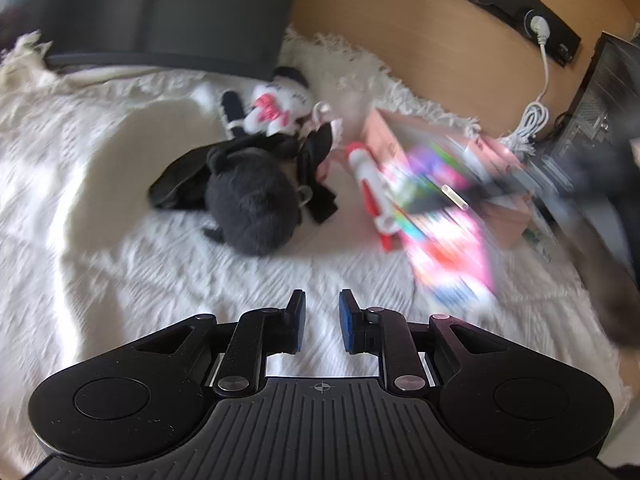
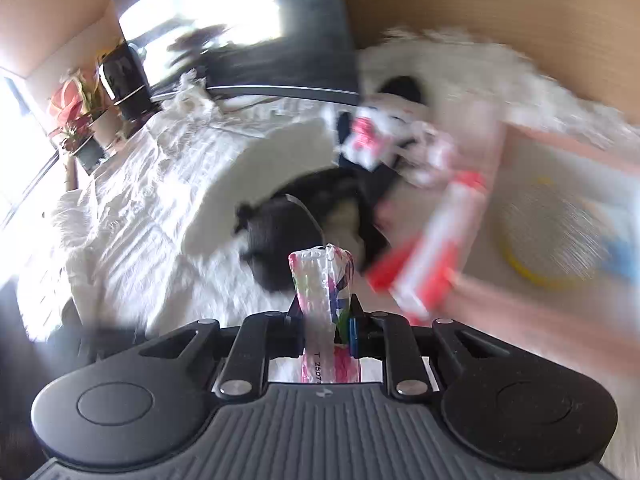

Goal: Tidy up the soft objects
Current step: 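Grasp the red-white foam rocket with the left tool while the right tool holds the tissue pack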

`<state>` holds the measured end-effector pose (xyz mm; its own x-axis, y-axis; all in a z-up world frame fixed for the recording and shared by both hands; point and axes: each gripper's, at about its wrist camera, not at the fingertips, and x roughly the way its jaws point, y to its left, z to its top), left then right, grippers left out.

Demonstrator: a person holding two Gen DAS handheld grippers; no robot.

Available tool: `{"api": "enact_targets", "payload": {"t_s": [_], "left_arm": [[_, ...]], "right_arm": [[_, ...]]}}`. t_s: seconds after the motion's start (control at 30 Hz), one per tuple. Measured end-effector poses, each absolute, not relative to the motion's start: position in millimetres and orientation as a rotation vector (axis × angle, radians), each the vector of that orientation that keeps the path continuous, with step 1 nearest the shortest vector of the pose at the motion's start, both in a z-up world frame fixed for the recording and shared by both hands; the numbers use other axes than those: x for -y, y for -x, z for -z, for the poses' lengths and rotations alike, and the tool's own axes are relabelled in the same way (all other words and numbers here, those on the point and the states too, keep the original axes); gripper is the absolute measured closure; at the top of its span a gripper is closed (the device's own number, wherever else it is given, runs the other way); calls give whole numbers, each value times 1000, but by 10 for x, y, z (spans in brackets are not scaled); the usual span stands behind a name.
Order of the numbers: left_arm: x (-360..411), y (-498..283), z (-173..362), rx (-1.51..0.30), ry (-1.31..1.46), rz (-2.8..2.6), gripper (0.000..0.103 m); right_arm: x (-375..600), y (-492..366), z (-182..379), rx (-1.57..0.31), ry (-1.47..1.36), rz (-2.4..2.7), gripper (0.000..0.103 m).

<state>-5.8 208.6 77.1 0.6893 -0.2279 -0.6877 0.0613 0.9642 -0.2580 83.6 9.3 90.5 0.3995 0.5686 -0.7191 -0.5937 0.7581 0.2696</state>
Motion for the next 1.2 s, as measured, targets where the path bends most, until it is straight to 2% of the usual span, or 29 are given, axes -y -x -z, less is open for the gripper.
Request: {"api": "enact_targets", "payload": {"t_s": [0.3, 0.5, 0.6, 0.67, 0.73, 0.8, 0.93, 1.2], "left_arm": [[-1844, -760, -961, -770, 263, 263, 83], [-1686, -1467, -923, -850, 244, 255, 83], [-1615, -1779, -800, -915, 228, 257, 83], [-1573, -1938, -702, -955, 225, 270, 83], [-1520, -2054, -606, -986, 216, 277, 82], [-1488, -2112, -541, -989, 218, 295, 72], [-1406, -2203, -449, -1008, 196, 283, 71], [-1506, -2032, -444, -1021, 252, 314, 71]], "right_arm": [[772, -310, -742, -795, 149, -344, 84], [1029, -164, -562, -722, 356, -128, 84], [1184, -175, -457, -765, 306, -113, 83], [1252, -156, -405, -780, 257, -110, 78], [1275, -151, -370, -786, 230, -117, 63], [1274, -140, -321, -790, 212, -124, 50], [1162, -72, -177, -819, 202, -132, 45], [1089, -33, 12, -783, 218, -128, 23]]}}
